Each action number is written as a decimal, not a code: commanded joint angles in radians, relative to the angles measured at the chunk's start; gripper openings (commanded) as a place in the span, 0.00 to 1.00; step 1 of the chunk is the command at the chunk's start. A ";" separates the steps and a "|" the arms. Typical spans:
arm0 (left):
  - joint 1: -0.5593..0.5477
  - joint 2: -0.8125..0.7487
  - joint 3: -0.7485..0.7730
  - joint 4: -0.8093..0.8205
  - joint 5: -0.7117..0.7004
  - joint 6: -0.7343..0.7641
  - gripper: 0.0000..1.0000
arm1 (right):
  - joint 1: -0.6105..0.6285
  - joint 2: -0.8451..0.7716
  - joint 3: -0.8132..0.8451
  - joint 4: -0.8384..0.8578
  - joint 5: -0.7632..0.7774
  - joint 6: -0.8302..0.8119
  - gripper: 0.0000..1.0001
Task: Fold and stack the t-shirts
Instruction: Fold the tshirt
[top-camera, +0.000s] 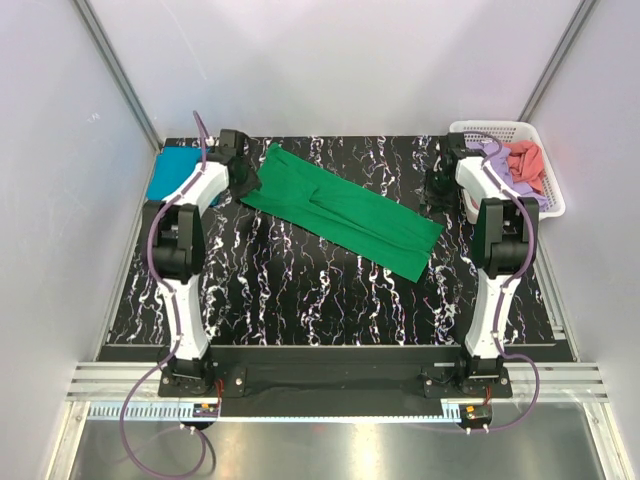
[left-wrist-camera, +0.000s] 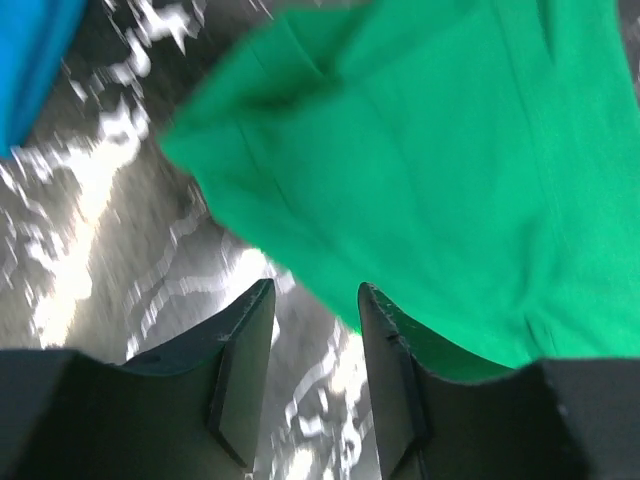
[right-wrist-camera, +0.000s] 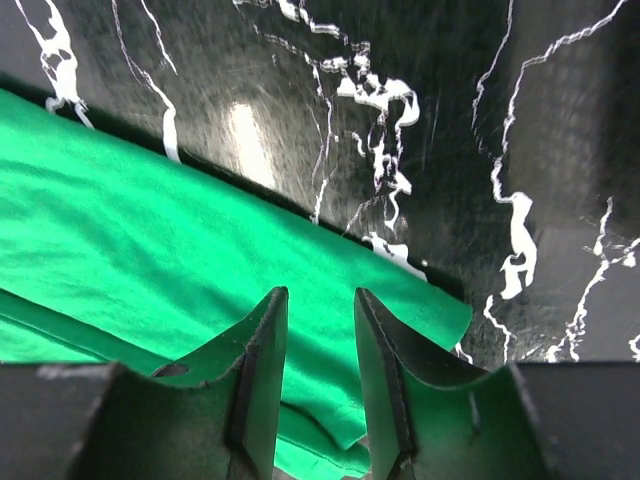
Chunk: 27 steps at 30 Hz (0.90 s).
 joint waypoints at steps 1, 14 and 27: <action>-0.011 0.072 0.094 -0.049 -0.086 -0.004 0.43 | 0.000 0.018 0.095 0.000 0.017 -0.015 0.40; 0.031 0.320 0.323 -0.026 -0.025 0.005 0.51 | 0.002 -0.027 0.034 -0.017 0.012 0.074 0.40; 0.085 0.348 0.586 -0.031 0.121 -0.031 0.55 | 0.002 -0.156 -0.123 0.012 0.040 0.145 0.39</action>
